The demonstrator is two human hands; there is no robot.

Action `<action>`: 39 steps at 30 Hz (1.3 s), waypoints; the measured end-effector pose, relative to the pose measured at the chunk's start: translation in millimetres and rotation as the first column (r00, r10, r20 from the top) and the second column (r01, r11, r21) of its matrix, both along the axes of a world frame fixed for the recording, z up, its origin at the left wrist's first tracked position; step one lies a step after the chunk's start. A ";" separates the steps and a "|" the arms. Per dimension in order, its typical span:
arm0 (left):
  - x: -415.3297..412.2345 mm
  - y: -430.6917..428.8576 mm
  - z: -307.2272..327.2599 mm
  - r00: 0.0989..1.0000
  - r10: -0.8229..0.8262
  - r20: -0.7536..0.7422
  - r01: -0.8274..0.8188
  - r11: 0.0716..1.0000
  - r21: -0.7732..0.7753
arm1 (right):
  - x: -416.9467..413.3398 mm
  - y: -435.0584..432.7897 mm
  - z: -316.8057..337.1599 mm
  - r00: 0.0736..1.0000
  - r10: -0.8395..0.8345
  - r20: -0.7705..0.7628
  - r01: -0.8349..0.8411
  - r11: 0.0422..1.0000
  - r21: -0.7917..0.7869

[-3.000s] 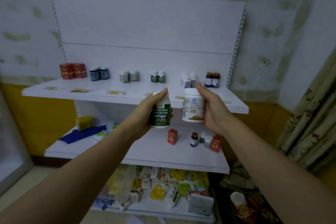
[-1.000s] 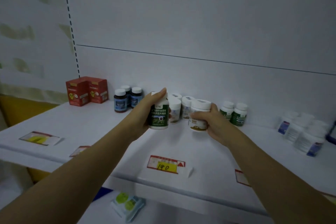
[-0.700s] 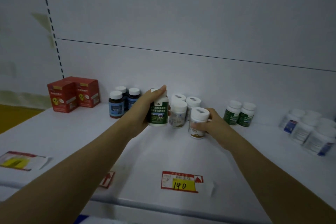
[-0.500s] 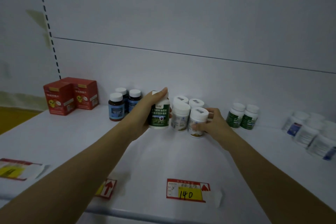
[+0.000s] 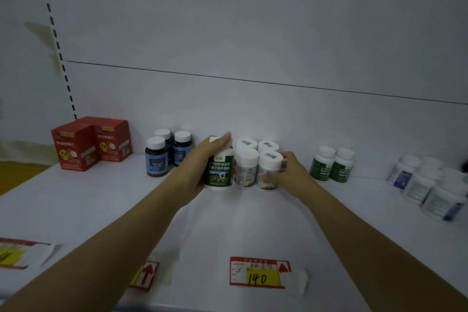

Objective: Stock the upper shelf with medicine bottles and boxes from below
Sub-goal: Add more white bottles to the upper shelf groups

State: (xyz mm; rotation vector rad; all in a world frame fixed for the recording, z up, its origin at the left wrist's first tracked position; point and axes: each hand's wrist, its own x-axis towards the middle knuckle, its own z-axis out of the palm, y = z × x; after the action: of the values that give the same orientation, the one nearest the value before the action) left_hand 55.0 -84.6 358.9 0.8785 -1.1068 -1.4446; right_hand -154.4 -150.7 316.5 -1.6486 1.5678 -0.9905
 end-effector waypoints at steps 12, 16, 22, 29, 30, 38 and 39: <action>-27.0 1.8 -13.8 0.997 -0.076 0.028 0.076 0.997 0.015 | -29.1 28.0 3.3 0.975 -0.020 -0.223 0.037 0.996 0.076; -58.3 8.4 -17.2 0.990 -0.135 0.048 0.136 0.990 -0.018 | -61.3 49.3 7.0 0.963 -0.030 -0.268 0.059 0.993 0.100; -115.4 15.9 -17.1 0.986 -0.111 0.122 0.118 0.992 -0.054 | -130.2 77.7 21.0 0.919 -0.068 -0.389 0.104 0.992 0.072; -184.8 24.2 -17.6 0.938 -0.037 0.345 0.077 0.991 -0.105 | -211.8 93.1 35.6 0.807 -0.033 -0.590 0.087 0.994 0.064; -195.1 25.3 -18.0 0.933 -0.010 0.359 0.054 0.992 -0.111 | -221.3 94.5 36.9 0.781 -0.017 -0.625 0.073 0.995 0.064; -242.0 30.0 -26.2 0.895 0.166 0.414 -0.111 0.982 -0.154 | -267.0 87.1 47.4 0.646 0.073 -0.760 -0.050 0.997 0.053; -243.0 28.8 -27.9 0.883 0.183 0.432 -0.129 0.980 -0.153 | -268.4 86.4 47.1 0.640 0.081 -0.764 -0.061 0.997 0.055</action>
State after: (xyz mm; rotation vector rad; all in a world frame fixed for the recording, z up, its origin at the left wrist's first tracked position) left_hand -188.0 -55.8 330.9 1.2202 -1.4078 -1.0542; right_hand -422.8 -64.4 363.6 -2.2602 1.9879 -0.1705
